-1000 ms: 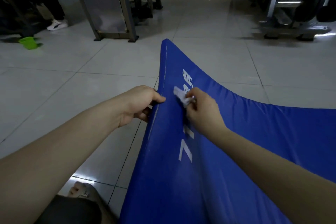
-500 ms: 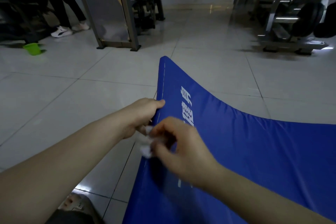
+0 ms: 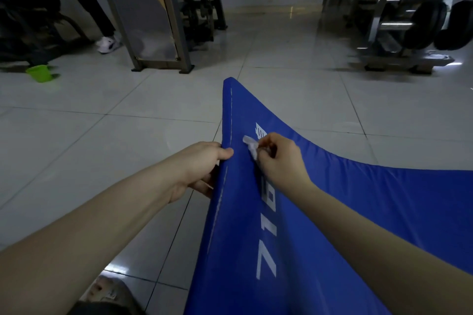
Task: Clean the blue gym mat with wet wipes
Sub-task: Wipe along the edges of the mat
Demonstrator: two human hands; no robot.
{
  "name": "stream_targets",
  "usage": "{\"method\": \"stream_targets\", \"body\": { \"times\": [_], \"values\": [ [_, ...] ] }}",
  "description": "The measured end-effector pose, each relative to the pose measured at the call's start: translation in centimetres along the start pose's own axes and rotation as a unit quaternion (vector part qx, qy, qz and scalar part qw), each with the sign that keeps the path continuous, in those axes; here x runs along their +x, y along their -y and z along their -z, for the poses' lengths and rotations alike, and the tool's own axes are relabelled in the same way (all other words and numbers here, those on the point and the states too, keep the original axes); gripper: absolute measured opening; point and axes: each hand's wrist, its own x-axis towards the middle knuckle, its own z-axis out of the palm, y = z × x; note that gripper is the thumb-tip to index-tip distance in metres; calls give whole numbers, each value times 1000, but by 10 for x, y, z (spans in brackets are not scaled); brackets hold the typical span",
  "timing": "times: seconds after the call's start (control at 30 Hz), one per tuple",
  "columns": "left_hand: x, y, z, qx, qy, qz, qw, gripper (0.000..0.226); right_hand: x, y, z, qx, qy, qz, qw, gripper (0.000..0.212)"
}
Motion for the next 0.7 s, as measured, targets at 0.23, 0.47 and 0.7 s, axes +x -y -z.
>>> {"method": "stream_targets", "body": {
  "times": [0.23, 0.47, 0.7],
  "values": [
    [9, 4, 3, -33, -64, 7, 997, 23, -86, 53, -19, -7, 118, 219, 969, 6],
    [13, -2, 3, -13, -73, -32, 997, 11, -85, 54, -20, -143, 107, 415, 892, 17],
    [14, 3, 4, 17, -68, -21, 997, 11, -29, 3, -14, -115, 21, 171, 978, 27]
  ]
}}
